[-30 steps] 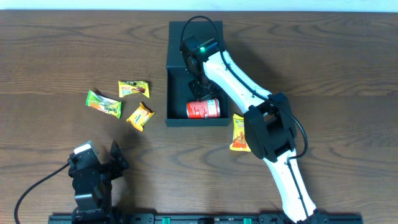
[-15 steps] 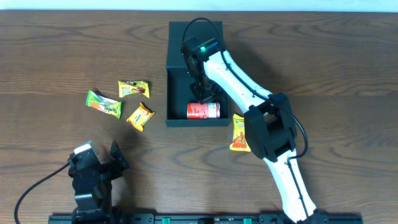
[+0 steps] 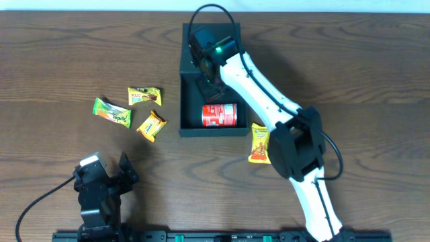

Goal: Pack container

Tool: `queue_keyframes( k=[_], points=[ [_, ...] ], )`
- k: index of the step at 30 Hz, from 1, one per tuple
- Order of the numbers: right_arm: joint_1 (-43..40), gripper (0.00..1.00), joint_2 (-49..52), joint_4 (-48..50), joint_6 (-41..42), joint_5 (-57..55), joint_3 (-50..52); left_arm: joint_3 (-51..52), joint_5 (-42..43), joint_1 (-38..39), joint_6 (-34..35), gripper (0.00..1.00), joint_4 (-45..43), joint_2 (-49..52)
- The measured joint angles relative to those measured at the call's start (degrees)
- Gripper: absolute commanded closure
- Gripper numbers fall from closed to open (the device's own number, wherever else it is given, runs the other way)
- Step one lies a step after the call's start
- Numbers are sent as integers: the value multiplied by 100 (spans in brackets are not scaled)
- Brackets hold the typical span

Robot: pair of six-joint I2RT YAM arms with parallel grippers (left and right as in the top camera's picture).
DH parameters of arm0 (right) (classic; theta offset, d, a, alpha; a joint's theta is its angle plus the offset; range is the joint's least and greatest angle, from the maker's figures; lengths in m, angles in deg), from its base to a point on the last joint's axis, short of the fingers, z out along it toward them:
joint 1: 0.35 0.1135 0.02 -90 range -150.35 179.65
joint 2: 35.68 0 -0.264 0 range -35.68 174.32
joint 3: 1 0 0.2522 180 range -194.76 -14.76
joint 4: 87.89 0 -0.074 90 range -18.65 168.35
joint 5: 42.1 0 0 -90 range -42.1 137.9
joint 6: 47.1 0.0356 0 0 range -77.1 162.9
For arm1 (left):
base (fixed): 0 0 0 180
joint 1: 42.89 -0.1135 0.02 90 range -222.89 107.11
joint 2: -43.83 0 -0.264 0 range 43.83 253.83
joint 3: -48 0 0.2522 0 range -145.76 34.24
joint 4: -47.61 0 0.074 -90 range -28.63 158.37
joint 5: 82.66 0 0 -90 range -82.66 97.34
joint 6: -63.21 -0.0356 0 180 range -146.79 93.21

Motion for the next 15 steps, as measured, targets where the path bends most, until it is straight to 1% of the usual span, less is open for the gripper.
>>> queue_keyframes(
  k=[10,15],
  points=[
    [831,98,-136,455,-7,52,-50,0,0,0,0,5,0,0],
    [848,98,-136,595,4,74,240,0,-2,0,0,5,0,0]
  ],
)
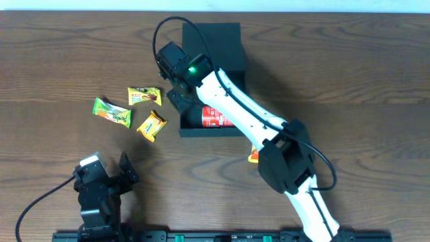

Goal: Pack container

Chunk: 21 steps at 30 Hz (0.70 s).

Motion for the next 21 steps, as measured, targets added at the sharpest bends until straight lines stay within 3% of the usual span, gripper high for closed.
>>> queue_keyframes(
  k=[21],
  points=[
    [-24,99,0,107,254,52,1233,0,0,0,2,5,-2,0]
  ],
)
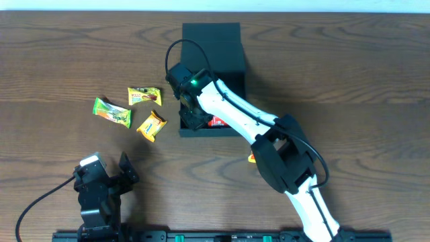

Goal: Pack container

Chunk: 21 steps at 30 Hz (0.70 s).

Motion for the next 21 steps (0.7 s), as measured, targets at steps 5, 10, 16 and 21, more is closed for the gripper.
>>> queue_keyframes(
  k=[5,10,16,21],
  points=[
    [0,99,0,-74,55,0,0,0,0,0,-2,5,2,0],
    [0,98,0,-90,96,72,0,0,2,0,-2,5,2,0],
    [-11,98,-11,-37,101,457,-37,0,0,0,-2,5,0,0],
    [-26,98,-407,328,96,560,-138,0,0,0,-2,5,0,0]
  ],
)
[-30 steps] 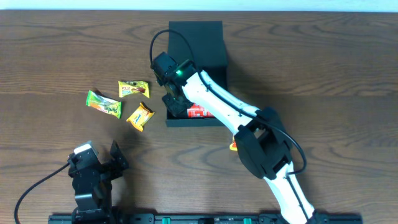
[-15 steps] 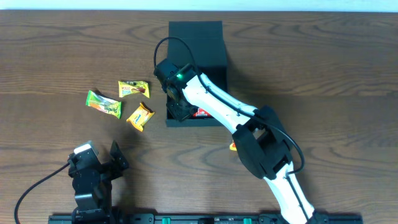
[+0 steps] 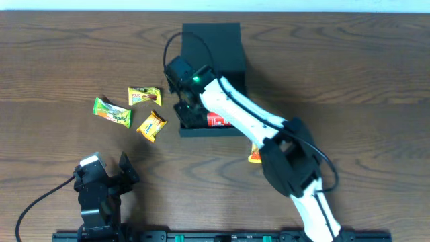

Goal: Pack container

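The black container (image 3: 212, 32) stands at the table's far middle. A red can (image 3: 220, 121) lies in its near end, partly hidden by my right arm. That arm reaches in from the bottom right, and my right gripper (image 3: 184, 111) sits at the container's near left wall, its dark fingers hard to read against the black box. Left of the container lie a green packet (image 3: 111, 112), a yellow-green packet (image 3: 144, 96) and a yellow packet (image 3: 151, 125). An orange packet (image 3: 253, 156) peeks out under the arm. My left gripper (image 3: 125, 172) rests open at the front left.
The dark wooden table (image 3: 363, 81) carries nothing else. The right arm's cable loops over the container's left side. A black rail runs along the front edge.
My right gripper has shifted slightly toward the far left along the container's left wall. The packets, the can and the left arm have not moved.
My right gripper was first over the far half of the container. Then it hung left of the container, near the yellow-green packet. After that it was at the container's near left corner, where it stays now. No packet has changed place.
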Tool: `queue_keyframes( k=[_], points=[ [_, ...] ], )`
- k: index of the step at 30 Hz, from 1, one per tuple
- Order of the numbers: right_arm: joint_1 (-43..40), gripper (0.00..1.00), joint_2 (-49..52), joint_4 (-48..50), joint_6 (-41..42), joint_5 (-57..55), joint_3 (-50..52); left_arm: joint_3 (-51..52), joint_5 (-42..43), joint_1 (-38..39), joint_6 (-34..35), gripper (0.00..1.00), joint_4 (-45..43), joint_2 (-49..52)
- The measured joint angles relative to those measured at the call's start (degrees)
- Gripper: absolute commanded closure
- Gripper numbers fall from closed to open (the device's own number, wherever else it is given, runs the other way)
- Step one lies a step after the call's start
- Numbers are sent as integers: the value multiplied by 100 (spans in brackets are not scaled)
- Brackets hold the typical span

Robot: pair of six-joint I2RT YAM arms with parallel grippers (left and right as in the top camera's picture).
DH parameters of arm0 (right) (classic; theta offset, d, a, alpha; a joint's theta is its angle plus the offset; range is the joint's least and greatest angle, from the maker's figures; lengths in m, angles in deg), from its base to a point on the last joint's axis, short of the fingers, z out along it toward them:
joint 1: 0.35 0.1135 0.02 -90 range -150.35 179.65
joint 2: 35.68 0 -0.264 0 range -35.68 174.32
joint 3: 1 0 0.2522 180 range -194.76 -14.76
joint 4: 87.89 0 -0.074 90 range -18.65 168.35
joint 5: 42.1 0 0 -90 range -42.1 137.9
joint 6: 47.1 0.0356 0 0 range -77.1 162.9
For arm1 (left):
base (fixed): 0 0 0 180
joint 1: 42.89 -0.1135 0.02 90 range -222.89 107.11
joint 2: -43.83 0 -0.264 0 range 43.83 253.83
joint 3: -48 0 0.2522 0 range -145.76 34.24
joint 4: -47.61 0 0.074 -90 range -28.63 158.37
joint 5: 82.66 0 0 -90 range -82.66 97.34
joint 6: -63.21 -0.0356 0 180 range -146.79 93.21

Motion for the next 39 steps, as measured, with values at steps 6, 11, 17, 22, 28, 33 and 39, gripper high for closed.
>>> queue_keyframes(
  k=[6,11,17,22,28,33,39],
  points=[
    [-358,98,-730,37,0,-446,-236,0,0,0,0,5,2,0],
    [-688,99,-597,-122,0,-658,-251,0,0,0,0,5,2,0],
    [-726,98,-210,-203,0,-852,-249,0,0,0,0,5,0,0],
    [-728,98,98,-391,0,-901,-245,0,2,0,0,5,2,0],
    [-756,99,293,-553,2,-920,-232,0,0,0,0,5,2,0],
    [-758,98,308,-645,2,-935,-190,0,0,0,0,5,2,0],
    [-758,99,313,-732,2,-929,-35,0,0,0,0,5,2,0]
  ],
)
